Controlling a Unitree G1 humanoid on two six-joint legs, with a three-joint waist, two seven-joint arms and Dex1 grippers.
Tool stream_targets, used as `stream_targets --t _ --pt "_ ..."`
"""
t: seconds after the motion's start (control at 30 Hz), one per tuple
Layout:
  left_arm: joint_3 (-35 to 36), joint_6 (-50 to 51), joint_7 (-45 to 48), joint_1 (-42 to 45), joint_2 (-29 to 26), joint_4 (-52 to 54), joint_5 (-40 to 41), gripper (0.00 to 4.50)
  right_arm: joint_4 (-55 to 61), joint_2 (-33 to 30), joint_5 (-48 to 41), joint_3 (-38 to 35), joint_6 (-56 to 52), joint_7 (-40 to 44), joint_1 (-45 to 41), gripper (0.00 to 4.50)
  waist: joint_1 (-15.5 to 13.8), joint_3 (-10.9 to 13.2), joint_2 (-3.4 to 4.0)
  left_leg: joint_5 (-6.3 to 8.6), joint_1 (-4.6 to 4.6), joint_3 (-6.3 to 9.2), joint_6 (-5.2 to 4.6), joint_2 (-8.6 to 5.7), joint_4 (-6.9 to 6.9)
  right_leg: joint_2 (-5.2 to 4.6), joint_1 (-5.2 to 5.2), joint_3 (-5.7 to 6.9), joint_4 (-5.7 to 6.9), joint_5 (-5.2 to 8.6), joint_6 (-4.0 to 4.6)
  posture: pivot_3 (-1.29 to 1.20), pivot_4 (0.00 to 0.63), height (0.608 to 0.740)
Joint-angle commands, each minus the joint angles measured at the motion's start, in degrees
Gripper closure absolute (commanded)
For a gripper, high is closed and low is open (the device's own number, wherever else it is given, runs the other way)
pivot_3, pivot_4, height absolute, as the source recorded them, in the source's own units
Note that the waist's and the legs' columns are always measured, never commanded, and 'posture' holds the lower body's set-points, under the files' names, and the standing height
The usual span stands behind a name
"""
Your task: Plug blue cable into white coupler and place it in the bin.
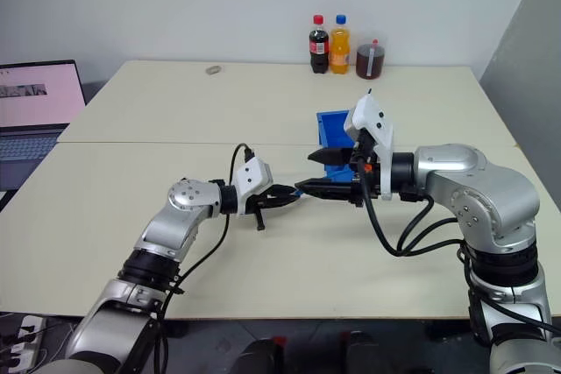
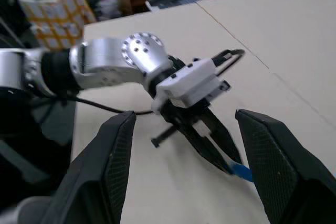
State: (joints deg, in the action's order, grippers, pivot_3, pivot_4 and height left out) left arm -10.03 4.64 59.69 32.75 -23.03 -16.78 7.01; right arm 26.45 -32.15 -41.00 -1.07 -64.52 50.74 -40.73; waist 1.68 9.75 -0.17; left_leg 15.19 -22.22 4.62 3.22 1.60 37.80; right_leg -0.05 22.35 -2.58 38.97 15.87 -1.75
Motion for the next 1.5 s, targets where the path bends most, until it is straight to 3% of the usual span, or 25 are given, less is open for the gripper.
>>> stream_targets --t 0.03,0.23,0.43,0.8,1.0,1.5 --pt "5.1 -1.5 -0.5 -0.9 1.7 5.4 6.8 4.25 3.1 0.2 -5.8 -3.3 -2.3 -1.6 3.7 1.27 0.0 0.0 -0.02 0.00 -0.03 0.00 -0.01 0.00 0.00 0.00 0.02 0.01 0.00 0.00 0.00 0.00 0.150 0.740" --pt "7.8 -6.2 -2.3 -2.2 3.9 6.3 9.6 4.25 3.0 0.0 -7.1 -4.4 -3.3 -6.8 9.0 1.27 0.0 0.0 -0.05 0.00 0.01 0.00 -0.01 -0.02 0.04 0.01 0.00 0.01 0.01 0.14 -0.25 0.00 0.150 0.740" --pt "9.1 -1.2 -2.2 -5.2 6.3 12.8 17.0 4.25 -0.2 1.3 -7.7 -6.2 -1.0 -9.8 10.5 1.27 0.1 0.0 -0.07 0.00 -0.01 0.00 -0.01 -0.01 0.01 0.03 0.00 0.01 -0.01 0.13 -0.22 0.00 0.150 0.740" --pt "8.7 12.3 -0.2 -8.6 4.6 21.3 26.5 4.25 -9.7 3.8 -12.5 -9.4 3.5 -6.7 7.8 1.27 0.2 0.1 -0.08 0.00 0.00 0.00 -0.01 0.00 0.01 0.06 0.00 0.00 -0.02 0.16 -0.28 0.00 0.150 0.740" --pt "8.1 18.0 1.4 -9.7 3.0 24.2 30.3 4.25 -10.7 3.4 -13.2 -7.5 5.0 -3.6 7.8 1.27 0.2 0.1 -0.07 0.01 0.01 0.00 -0.01 0.01 -0.02 0.06 0.00 0.00 -0.05 0.17 -0.28 0.00 0.150 0.740" --pt "8.2 22.4 2.5 -8.0 3.0 25.5 33.6 4.25 -11.3 7.4 -15.3 -5.6 5.4 -3.9 7.3 1.27 0.2 0.1 -0.08 0.01 0.00 0.00 -0.01 0.02 -0.03 0.07 0.01 0.00 -0.06 0.19 -0.30 0.00 0.150 0.740"
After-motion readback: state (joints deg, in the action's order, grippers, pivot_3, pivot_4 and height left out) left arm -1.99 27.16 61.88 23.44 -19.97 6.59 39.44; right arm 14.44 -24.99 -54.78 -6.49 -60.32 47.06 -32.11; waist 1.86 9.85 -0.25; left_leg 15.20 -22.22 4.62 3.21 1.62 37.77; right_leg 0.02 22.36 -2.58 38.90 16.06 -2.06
